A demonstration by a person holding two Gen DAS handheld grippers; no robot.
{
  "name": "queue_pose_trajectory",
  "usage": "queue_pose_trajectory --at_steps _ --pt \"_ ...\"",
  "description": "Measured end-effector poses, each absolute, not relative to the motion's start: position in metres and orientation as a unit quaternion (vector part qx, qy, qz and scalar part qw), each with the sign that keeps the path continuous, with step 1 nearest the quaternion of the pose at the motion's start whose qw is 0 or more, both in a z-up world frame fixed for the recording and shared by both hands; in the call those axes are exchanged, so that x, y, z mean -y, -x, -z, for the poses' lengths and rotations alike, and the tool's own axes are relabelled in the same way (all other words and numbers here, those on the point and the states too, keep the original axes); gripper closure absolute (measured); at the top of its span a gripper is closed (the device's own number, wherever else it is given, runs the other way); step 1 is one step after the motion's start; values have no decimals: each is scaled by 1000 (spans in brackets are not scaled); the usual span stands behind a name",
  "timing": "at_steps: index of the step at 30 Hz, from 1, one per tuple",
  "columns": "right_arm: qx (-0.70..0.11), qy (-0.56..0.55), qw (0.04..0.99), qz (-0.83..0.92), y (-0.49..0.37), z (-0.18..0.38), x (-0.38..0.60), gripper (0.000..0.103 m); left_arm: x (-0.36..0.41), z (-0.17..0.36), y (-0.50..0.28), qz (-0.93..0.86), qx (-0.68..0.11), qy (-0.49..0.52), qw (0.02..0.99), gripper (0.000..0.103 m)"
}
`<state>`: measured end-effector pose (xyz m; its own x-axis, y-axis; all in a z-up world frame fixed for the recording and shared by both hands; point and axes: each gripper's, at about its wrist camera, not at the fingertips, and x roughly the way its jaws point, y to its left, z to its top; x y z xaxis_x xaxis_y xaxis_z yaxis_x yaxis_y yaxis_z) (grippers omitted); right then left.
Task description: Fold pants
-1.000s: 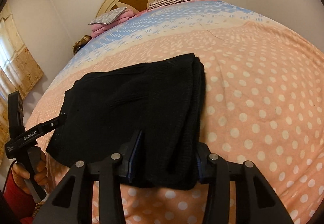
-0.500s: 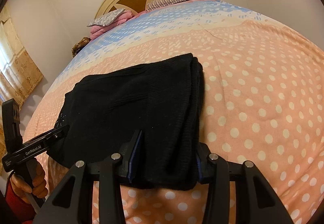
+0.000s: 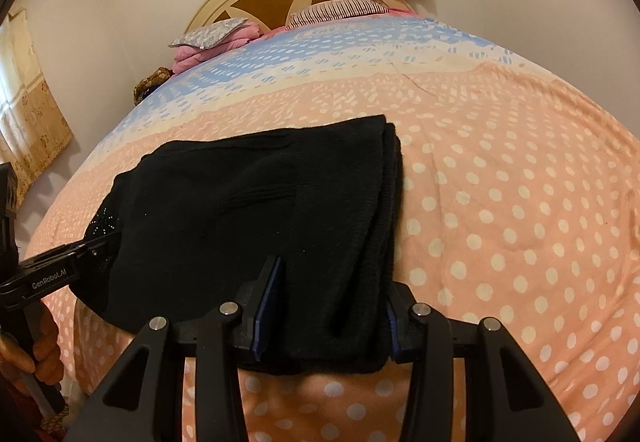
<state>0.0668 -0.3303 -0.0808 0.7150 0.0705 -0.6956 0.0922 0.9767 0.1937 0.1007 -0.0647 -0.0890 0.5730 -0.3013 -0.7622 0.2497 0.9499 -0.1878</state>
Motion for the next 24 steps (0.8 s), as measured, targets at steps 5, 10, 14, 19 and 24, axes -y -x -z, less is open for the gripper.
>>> queue_pose_trajectory --at_steps 5,10,14,19,24 --pt "-377 -104 920 10 -68 81 328 58 67 90 -99 166 -425 22 890 64" --pt "-373 -90 923 24 -67 80 322 58 62 86 -103 181 -427 34 885 77" --pt "-368 -73 926 42 -65 71 316 67 57 79 -99 184 -422 29 887 80" --pt "-349 -53 935 44 -59 48 304 70 46 67 -97 197 -411 42 889 84" --pt "-340 -61 938 42 -58 33 298 71 37 58 -96 206 -401 47 891 87"
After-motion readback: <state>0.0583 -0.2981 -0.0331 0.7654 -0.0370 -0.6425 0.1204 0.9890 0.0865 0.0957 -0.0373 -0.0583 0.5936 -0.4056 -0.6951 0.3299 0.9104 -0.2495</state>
